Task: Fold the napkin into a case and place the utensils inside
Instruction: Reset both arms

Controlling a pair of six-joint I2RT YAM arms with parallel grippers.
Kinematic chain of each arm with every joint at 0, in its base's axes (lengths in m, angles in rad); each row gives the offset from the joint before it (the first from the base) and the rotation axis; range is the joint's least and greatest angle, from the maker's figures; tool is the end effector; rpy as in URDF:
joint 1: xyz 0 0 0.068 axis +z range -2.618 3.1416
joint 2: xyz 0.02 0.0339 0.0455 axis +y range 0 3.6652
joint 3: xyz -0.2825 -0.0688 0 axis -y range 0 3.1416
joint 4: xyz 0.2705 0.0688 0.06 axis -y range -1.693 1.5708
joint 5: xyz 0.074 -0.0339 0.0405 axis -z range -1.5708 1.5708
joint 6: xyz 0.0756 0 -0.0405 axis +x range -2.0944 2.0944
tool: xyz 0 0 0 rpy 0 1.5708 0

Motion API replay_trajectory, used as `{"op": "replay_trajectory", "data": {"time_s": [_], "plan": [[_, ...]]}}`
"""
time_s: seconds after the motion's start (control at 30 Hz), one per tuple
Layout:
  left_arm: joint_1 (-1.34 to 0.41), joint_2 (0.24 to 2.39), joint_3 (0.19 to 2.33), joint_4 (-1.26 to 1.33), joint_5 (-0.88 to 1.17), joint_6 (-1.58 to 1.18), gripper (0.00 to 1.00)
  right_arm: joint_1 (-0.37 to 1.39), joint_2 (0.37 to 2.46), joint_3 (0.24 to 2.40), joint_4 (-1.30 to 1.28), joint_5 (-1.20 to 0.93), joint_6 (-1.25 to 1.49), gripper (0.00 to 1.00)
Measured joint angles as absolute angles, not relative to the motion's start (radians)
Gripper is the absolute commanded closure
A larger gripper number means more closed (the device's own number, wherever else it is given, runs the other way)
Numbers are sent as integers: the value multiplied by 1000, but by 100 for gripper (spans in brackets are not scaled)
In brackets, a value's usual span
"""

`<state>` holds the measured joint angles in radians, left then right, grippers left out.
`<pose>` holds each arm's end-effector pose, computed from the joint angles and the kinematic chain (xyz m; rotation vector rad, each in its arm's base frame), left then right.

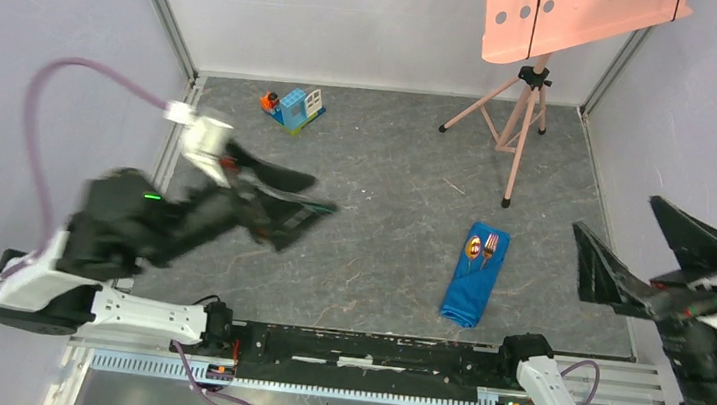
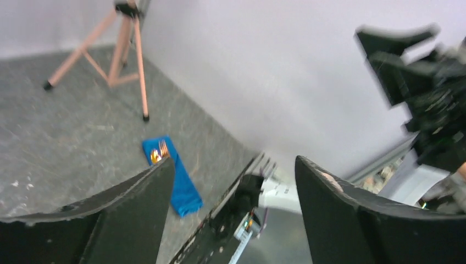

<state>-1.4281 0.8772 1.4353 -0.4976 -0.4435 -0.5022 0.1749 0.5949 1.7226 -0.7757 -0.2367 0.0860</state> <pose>0.0576 -0.1727 0.5335 0.3710 1.6000 -1.1901 -0.0166 0.0151 0.5928 -0.2618 1.2094 0.3711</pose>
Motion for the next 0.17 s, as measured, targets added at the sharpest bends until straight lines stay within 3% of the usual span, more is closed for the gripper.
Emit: {"op": "replay_trajectory", "data": {"time_s": [0.03, 0.17], "plan": [[-1428, 847, 1486, -533, -463, -481, 0, 175, 590, 1744, -775, -222, 81, 2], [-1428, 733, 1640, -629, -521, -435, 0, 175, 559, 1767, -775, -173, 68, 2]]}}
